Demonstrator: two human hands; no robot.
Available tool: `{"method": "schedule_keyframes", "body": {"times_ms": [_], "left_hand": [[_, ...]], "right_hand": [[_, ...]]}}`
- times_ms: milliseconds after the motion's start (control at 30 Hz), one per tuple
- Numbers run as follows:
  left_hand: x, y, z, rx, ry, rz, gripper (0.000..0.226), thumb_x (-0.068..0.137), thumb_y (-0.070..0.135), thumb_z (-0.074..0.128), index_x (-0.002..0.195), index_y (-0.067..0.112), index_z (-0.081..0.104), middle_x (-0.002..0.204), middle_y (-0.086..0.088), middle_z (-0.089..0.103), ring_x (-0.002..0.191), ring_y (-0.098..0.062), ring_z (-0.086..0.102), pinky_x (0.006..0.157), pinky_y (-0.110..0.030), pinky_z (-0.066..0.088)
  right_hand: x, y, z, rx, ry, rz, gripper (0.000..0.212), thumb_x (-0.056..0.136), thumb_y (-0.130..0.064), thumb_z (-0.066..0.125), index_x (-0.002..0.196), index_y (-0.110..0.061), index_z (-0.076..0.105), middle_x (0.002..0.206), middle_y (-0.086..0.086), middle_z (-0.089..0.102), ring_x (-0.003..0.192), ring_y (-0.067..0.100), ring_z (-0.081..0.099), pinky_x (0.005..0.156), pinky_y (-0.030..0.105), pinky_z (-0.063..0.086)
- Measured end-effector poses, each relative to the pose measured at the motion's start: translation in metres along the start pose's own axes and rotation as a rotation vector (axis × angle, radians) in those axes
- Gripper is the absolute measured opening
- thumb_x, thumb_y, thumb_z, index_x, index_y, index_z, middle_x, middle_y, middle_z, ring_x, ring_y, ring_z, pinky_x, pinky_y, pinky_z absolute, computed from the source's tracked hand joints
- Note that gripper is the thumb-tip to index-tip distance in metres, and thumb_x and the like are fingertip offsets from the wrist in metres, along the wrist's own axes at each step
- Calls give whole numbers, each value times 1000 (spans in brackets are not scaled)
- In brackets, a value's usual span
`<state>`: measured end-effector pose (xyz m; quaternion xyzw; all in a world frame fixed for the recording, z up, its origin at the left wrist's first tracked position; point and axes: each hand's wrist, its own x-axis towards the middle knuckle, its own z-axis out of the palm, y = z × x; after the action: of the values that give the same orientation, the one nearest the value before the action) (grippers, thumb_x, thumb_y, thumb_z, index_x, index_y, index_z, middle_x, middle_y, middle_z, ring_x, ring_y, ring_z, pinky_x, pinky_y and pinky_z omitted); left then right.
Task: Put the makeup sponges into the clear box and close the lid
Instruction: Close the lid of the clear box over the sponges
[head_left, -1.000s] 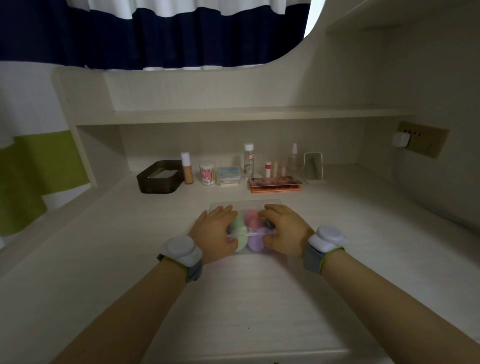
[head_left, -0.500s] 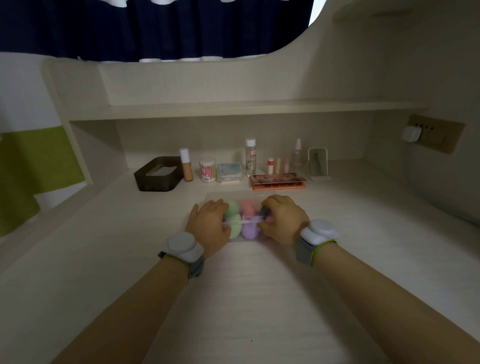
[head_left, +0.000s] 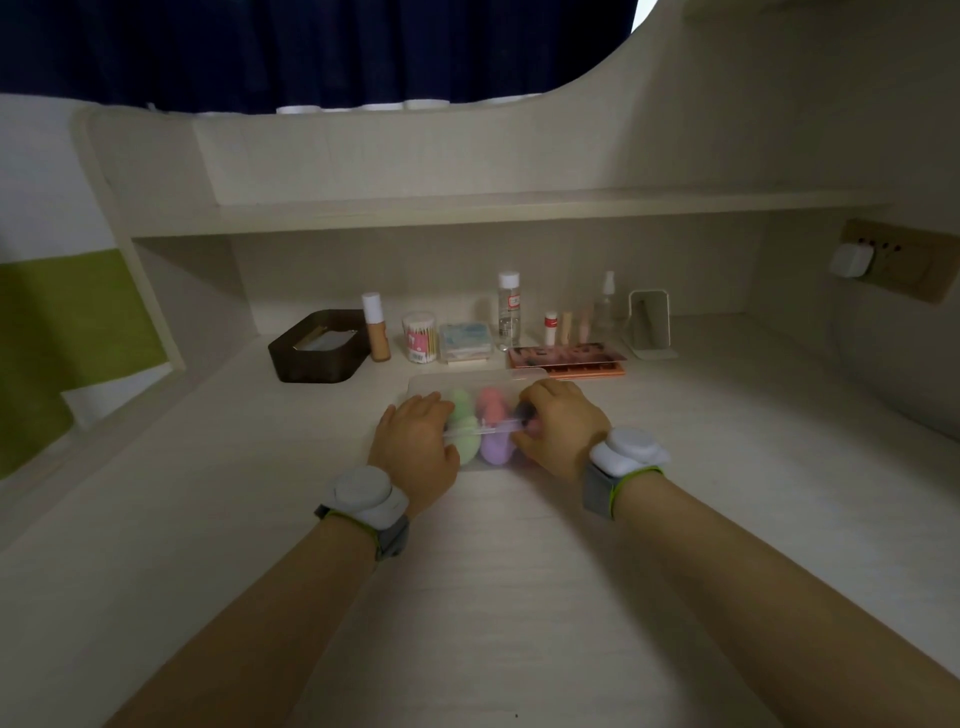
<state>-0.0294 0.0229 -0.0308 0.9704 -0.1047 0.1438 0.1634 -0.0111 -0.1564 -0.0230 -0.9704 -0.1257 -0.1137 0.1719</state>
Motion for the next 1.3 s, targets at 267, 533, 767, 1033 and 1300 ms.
{"method": "schedule_keyframes", "body": {"times_ms": [267, 533, 767, 1033, 1300], "left_hand": [[8, -9, 1, 66, 0, 0, 51, 86, 18, 47, 137, 13, 41, 149, -8, 37, 139, -25, 33, 117, -44, 21], [18, -16, 3, 129, -67, -28, 58, 89, 19, 47, 143, 16, 27, 155, -4, 25, 144, -24, 20, 120, -48, 13], [30, -22, 6, 139, -109, -52, 61, 90, 22, 46, 145, 17, 21, 158, -3, 17, 146, -23, 14, 119, -51, 10], [48, -32, 6, 103, -149, -93, 62, 90, 20, 44, 146, 19, 17, 159, -1, 13, 147, -21, 9, 119, -52, 7], [53, -28, 0, 107, -193, -126, 67, 90, 19, 46, 147, 20, 10, 160, -1, 3, 148, -21, 2, 120, -52, 4]], "right_hand": [[15, -2, 6, -6, -5, 1, 39, 84, -27, 58, 119, -11, 53, 129, 9, 51, 122, 29, 43, 95, 35, 41], [28, -4, 10, -7, -24, 11, 36, 85, -26, 57, 116, -10, 54, 127, 10, 52, 118, 30, 44, 93, 36, 41], [41, -7, 11, -30, -66, 30, 35, 85, -26, 56, 115, -10, 57, 126, 11, 53, 119, 31, 44, 96, 37, 40], [60, -7, 15, -76, -117, 15, 32, 85, -27, 52, 112, -11, 57, 121, 12, 55, 115, 35, 48, 100, 40, 40], [64, -6, 20, -97, -138, -1, 48, 86, -27, 54, 131, -12, 44, 136, 10, 44, 123, 34, 43, 106, 36, 32]]}}
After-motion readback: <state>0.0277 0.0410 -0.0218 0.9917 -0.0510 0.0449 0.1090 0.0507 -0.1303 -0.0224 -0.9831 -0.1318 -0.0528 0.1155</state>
